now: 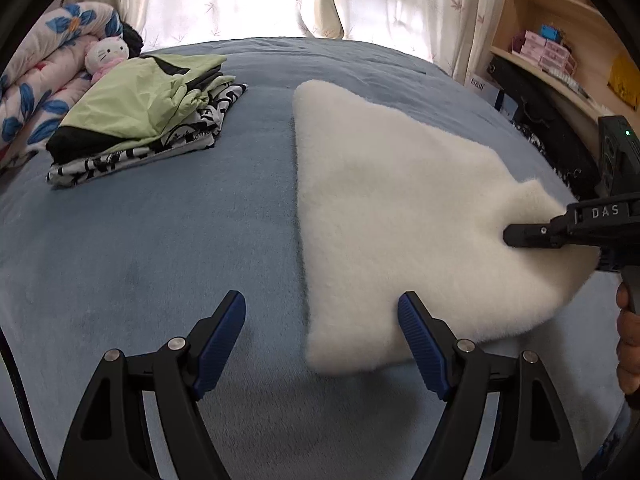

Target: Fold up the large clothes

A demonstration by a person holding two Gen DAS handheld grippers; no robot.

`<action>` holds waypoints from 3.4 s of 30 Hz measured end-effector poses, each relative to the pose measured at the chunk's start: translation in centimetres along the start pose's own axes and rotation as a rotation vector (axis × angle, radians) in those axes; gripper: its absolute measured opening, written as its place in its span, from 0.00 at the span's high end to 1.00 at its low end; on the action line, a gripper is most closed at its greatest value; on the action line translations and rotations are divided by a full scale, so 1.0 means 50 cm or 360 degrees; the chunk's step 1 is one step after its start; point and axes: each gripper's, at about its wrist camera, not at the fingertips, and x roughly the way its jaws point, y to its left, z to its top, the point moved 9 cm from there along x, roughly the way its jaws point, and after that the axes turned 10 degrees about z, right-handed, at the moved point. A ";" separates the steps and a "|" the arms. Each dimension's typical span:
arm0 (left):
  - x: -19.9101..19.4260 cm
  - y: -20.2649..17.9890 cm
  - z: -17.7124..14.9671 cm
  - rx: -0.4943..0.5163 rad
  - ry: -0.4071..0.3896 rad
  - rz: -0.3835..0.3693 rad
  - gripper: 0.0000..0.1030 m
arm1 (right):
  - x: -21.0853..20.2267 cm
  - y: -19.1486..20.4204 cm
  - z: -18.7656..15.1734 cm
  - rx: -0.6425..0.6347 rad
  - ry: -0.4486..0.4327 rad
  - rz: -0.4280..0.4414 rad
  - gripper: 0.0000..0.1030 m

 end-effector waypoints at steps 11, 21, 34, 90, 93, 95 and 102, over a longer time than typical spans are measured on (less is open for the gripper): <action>0.026 -0.120 0.022 0.0085 0.0038 -0.0227 0.23 | -0.121 -0.048 -0.014 -0.0494 -0.0329 -0.0369 0.88; 0.059 -0.142 0.005 0.0097 0.0176 -0.0304 0.19 | -0.117 -0.137 -0.050 -0.0097 -0.0260 -0.0052 0.68; 0.067 -0.071 0.188 0.0015 0.0080 -0.0289 0.19 | -0.088 -0.165 0.112 0.0080 -0.0225 -0.0092 0.35; 0.246 -0.219 0.367 -0.0007 -0.0027 -0.0074 0.61 | -0.062 -0.271 0.289 -0.0032 -0.0430 -0.0546 1.00; 0.264 -0.190 0.358 -0.0012 -0.0027 0.0003 0.50 | -0.077 -0.287 0.280 -0.0009 -0.0463 -0.0543 1.00; 0.274 -0.166 0.353 -0.0130 0.0016 -0.0061 0.44 | -0.082 -0.287 0.276 0.0006 -0.0483 -0.0520 1.00; 0.234 -0.157 0.346 -0.0158 0.0005 -0.0056 0.44 | -0.129 -0.246 0.256 -0.0026 -0.0541 -0.0448 0.97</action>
